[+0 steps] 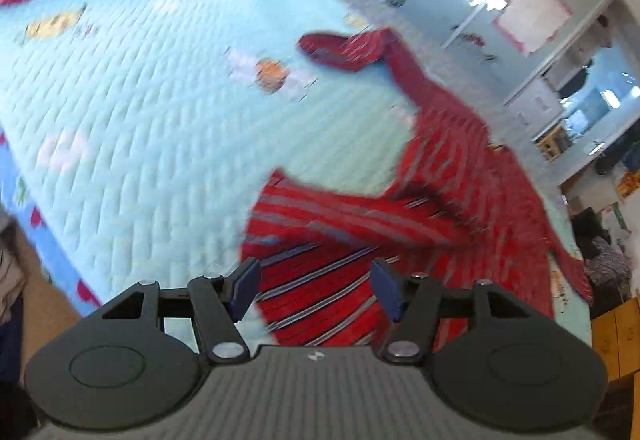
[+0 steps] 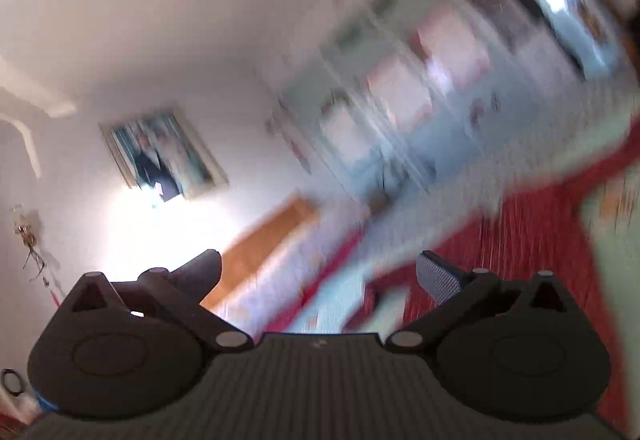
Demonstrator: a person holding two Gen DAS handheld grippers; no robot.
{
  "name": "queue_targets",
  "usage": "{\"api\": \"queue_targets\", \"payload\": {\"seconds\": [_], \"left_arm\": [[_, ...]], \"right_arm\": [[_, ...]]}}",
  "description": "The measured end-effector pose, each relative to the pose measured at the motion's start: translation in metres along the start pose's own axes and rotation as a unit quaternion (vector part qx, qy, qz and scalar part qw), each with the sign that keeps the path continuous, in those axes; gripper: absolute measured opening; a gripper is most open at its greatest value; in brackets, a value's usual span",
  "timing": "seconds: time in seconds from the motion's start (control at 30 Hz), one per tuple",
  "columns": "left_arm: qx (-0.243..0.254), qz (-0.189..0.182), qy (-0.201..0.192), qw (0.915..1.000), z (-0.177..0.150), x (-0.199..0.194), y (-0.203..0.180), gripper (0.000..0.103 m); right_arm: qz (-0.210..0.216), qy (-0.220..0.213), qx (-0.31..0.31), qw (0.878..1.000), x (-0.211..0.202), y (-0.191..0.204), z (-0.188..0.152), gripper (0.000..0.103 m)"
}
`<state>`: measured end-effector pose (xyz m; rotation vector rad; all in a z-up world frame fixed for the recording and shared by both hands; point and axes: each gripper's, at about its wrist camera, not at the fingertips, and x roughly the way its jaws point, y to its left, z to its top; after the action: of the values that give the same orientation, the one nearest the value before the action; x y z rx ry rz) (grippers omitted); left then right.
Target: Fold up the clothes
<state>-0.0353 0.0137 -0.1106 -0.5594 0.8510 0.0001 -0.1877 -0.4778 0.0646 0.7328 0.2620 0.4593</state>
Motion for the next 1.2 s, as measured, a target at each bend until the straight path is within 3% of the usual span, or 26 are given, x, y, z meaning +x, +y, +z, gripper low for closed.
{"api": "queue_targets", "payload": {"seconds": [0.13, 0.2, 0.27, 0.37, 0.47, 0.53, 0.6, 0.63, 0.77, 0.83, 0.9, 1.0, 1.07, 1.13, 1.17, 1.2], "left_arm": [[0.030, 0.030, -0.003, 0.9991, 0.008, 0.021, 0.007, 0.063], [0.045, 0.037, -0.004, 0.9983, 0.017, 0.033, 0.011, 0.063], [0.042, 0.035, 0.007, 0.9985, 0.028, 0.050, 0.020, 0.063], [0.011, 0.021, 0.047, 0.9986, 0.041, 0.080, 0.035, 0.063], [-0.010, -0.021, 0.079, 0.9966, 0.046, 0.100, 0.036, 0.062], [-0.029, -0.027, 0.084, 0.9957, 0.044, 0.107, 0.035, 0.054], [-0.035, -0.038, 0.087, 0.9949, 0.045, 0.109, 0.032, 0.007], [-0.035, -0.045, 0.093, 0.9941, 0.045, 0.110, 0.029, 0.007], [0.066, -0.020, 0.041, 0.9968, 0.036, 0.078, -0.013, 0.005], [0.123, -0.037, 0.001, 0.9918, 0.028, 0.047, -0.042, 0.005], [0.195, -0.071, -0.019, 0.9780, 0.011, 0.013, -0.077, 0.005], [0.306, -0.133, -0.016, 0.9426, -0.021, -0.031, -0.129, 0.007], [0.399, -0.139, 0.023, 0.9061, -0.063, -0.038, -0.158, 0.009], [0.439, -0.169, 0.085, 0.8784, -0.097, -0.037, -0.169, 0.013], [0.457, -0.166, 0.107, 0.8673, -0.115, -0.035, -0.171, 0.016], [0.467, -0.147, 0.112, 0.8647, -0.128, -0.033, -0.170, 0.016]], "right_arm": [[-0.048, 0.150, 0.070, 0.985, 0.069, -0.018, -0.080, 0.103], [-0.055, 0.199, 0.096, 0.974, 0.086, -0.020, -0.118, 0.103], [-0.060, 0.220, 0.103, 0.968, 0.095, -0.020, -0.134, 0.103], [-0.077, 0.213, 0.108, 0.968, 0.093, -0.019, -0.135, 0.103], [-0.096, 0.191, 0.114, 0.970, 0.076, -0.020, -0.136, 0.103], [-0.111, 0.177, 0.116, 0.971, 0.063, -0.024, -0.138, 0.103], [-0.124, 0.169, 0.119, 0.971, 0.054, -0.029, -0.137, 0.103], [-0.130, 0.167, 0.121, 0.970, 0.051, -0.032, -0.138, 0.103], [-0.147, 0.163, 0.129, 0.967, 0.040, -0.047, -0.141, 0.103], [-0.157, 0.160, 0.139, 0.965, 0.037, -0.057, -0.143, 0.103], [-0.159, 0.153, 0.155, 0.963, 0.035, -0.066, -0.144, 0.103], [-0.158, 0.144, 0.161, 0.963, 0.028, -0.072, -0.144, 0.103], [-0.156, 0.143, 0.155, 0.965, 0.028, -0.073, -0.145, 0.103], [-0.151, 0.145, 0.152, 0.966, 0.029, -0.073, -0.146, 0.103], [-0.150, 0.146, 0.153, 0.966, 0.029, -0.073, -0.146, 0.103], [-0.148, 0.146, 0.153, 0.966, 0.028, -0.072, -0.147, 0.103]]}}
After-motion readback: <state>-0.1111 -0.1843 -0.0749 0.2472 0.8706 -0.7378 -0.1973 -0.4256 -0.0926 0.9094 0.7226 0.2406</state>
